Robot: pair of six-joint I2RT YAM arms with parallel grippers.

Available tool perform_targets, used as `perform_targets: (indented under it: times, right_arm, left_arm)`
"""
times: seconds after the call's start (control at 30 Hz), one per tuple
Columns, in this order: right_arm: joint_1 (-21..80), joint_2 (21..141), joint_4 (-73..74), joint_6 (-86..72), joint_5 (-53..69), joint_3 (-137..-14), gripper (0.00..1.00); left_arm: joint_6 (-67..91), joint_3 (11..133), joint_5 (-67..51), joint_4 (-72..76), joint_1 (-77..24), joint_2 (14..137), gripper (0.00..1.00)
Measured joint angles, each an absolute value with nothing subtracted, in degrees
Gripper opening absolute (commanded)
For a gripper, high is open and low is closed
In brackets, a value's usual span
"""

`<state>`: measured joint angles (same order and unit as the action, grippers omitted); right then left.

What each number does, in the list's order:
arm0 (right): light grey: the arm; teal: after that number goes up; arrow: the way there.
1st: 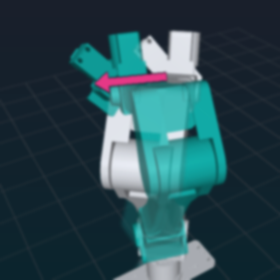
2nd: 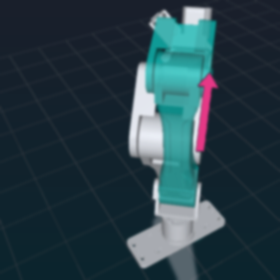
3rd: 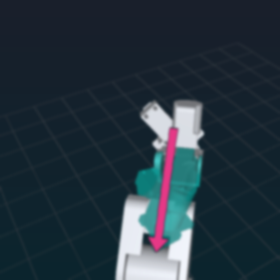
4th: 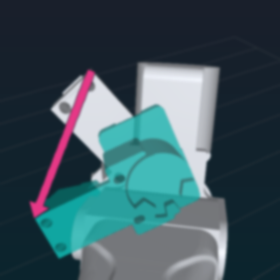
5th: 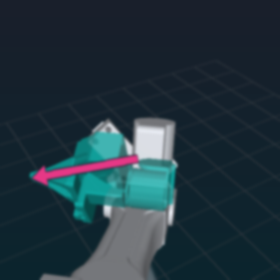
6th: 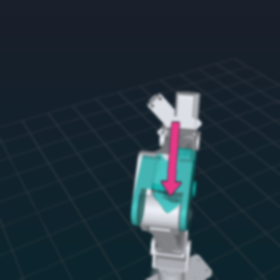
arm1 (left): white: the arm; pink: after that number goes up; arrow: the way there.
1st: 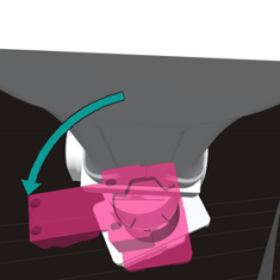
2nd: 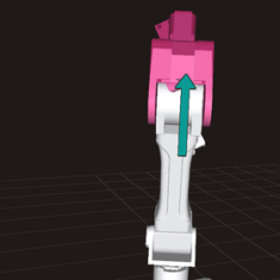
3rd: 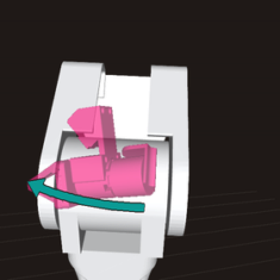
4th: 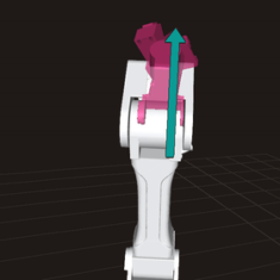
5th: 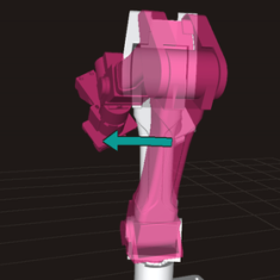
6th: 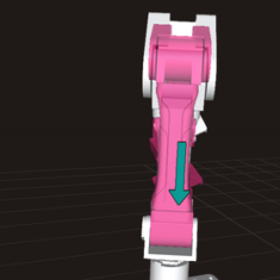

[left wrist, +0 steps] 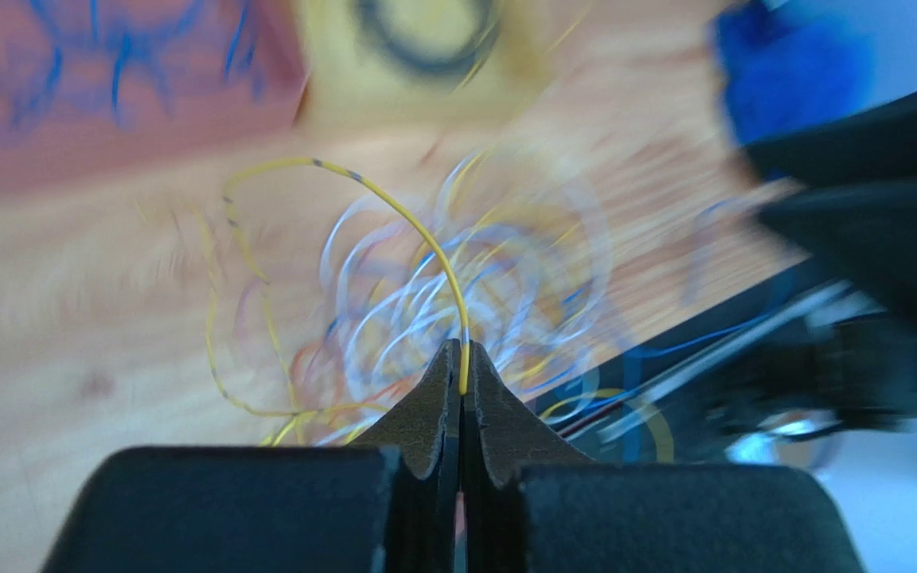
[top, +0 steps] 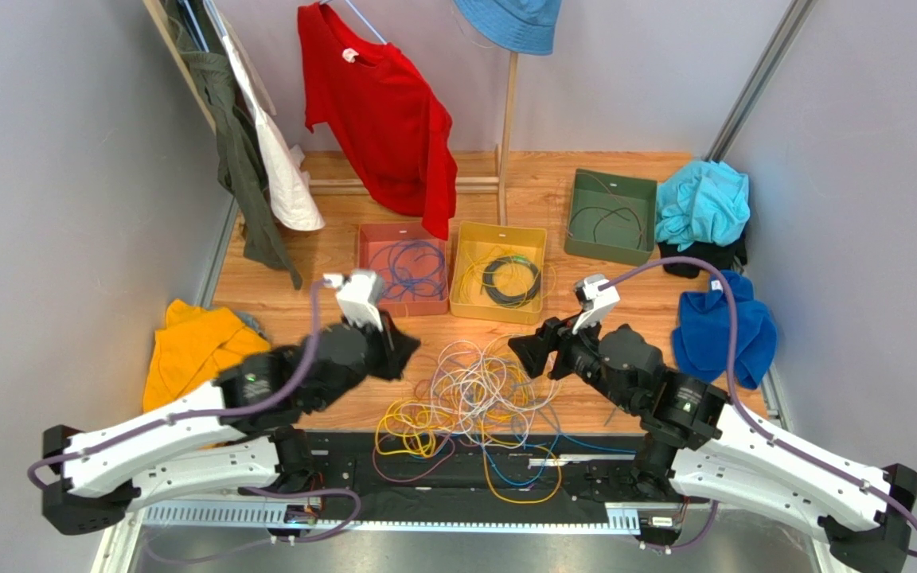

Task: Untangle the cables

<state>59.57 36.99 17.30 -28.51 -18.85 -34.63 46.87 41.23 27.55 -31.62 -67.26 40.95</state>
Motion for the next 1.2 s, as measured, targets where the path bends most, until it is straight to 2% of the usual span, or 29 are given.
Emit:
perform_targets:
  times: [0.23, 0.57, 0.73, 0.87, 1.03, 1.2]
  right_arm:
    - [59.9, 33.8, 16.5, -29.4, -14.6, -33.4, 0.64]
    - [62.5, 31.7, 15.7, -29.8, -9.8, -32.1, 0.63]
    - [62.5, 26.5, 18.7, -30.3, -13.2, -31.8, 0.62]
    - [62.5, 20.8, 23.2, -31.1, -18.1, -31.9, 0.62]
    - [62.5, 15.0, 30.3, -32.1, -23.6, -33.1, 0.62]
    - [62.5, 13.4, 34.4, -32.1, -26.5, -35.2, 0.62]
  left_arm:
    - [31.8, 81.4, 29.0, -34.4, -67.3, 52.8, 0.00]
    - [20.1, 106.0, 28.1, -43.2, -67.3, 68.9, 0.00]
    - [17.8, 107.9, 27.9, -44.6, -67.3, 71.8, 0.00]
    - [17.4, 104.0, 27.5, -42.9, -66.2, 72.6, 0.00]
    - [18.4, 94.6, 22.1, -37.9, -60.4, 74.7, 0.00]
    - [19.2, 92.9, 16.8, -34.4, -55.3, 81.1, 0.00]
